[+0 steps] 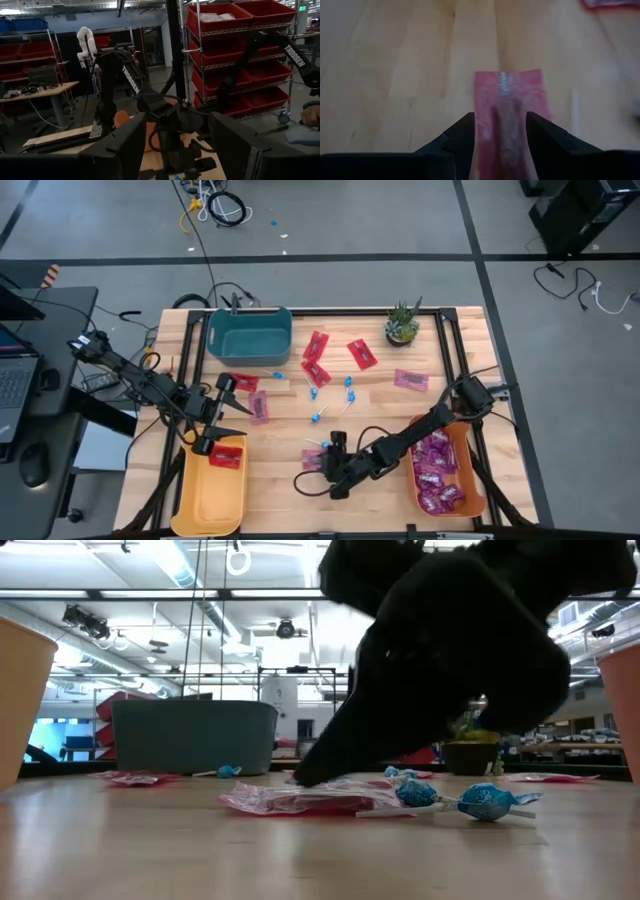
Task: Sort candy
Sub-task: Put the red candy into the yellow bin
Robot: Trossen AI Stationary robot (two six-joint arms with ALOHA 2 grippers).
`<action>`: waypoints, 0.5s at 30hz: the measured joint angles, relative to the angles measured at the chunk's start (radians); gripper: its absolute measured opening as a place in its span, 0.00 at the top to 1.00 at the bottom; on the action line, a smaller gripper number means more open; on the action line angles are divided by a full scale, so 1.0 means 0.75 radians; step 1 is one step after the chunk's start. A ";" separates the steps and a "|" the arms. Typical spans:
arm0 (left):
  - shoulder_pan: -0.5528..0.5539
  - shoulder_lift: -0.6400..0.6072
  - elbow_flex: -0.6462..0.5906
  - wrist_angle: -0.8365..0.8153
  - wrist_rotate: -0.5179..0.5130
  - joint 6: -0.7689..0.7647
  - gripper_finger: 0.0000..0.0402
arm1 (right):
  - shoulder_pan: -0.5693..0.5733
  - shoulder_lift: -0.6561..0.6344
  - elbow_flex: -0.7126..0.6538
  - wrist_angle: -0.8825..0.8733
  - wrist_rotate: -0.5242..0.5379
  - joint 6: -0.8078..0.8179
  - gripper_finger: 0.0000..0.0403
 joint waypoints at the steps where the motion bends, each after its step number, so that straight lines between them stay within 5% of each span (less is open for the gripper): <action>1: 0.000 0.000 0.000 -0.001 0.000 0.000 0.46 | 0.000 0.006 0.000 0.001 -0.001 0.006 0.60; 15: 0.000 0.011 0.001 -0.003 0.000 0.001 0.46 | -0.010 0.015 0.000 -0.064 0.001 0.009 0.60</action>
